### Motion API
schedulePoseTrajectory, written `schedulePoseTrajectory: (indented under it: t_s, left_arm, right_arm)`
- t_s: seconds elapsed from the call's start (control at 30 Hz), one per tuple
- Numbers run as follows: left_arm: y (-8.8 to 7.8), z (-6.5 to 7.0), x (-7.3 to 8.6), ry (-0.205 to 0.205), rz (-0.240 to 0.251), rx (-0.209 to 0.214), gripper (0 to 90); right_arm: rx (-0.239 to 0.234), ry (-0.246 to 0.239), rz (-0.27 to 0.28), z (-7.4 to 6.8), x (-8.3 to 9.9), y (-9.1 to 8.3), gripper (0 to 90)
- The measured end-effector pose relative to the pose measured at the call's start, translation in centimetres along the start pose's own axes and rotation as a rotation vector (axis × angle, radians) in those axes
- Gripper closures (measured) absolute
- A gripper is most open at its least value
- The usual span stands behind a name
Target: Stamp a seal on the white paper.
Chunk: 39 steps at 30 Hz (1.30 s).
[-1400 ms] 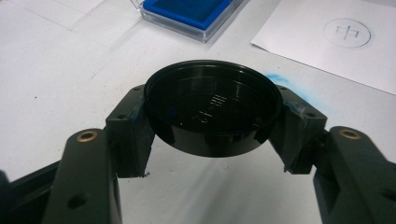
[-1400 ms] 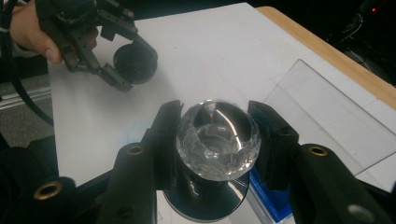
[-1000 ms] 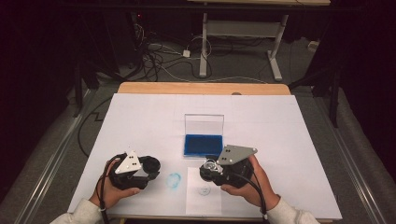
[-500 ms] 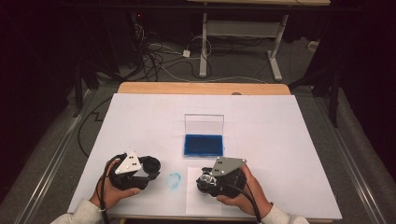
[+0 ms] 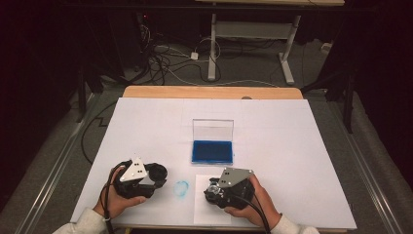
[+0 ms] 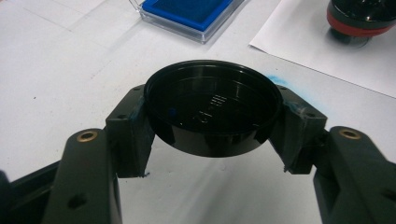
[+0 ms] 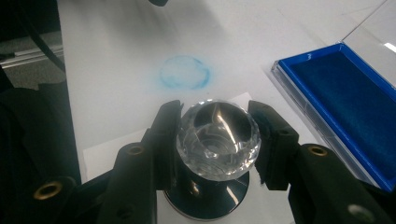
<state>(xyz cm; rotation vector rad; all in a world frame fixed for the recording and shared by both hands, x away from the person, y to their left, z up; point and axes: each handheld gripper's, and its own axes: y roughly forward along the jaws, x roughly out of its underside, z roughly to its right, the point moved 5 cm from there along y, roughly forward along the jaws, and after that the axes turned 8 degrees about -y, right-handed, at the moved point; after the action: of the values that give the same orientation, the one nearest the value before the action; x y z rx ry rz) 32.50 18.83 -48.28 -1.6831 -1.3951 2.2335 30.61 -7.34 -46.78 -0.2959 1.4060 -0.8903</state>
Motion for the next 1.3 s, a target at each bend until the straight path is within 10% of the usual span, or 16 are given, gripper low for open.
schedulePoseTrajectory:
  t_s: [1.3]
  left_arm:
    - [0.1, 0.1, 0.1, 0.009, -0.008, 0.000, 36.6]
  right_arm:
    - [-0.002, -0.008, -0.029, -0.4, 1.1, 1.0, 56.6]
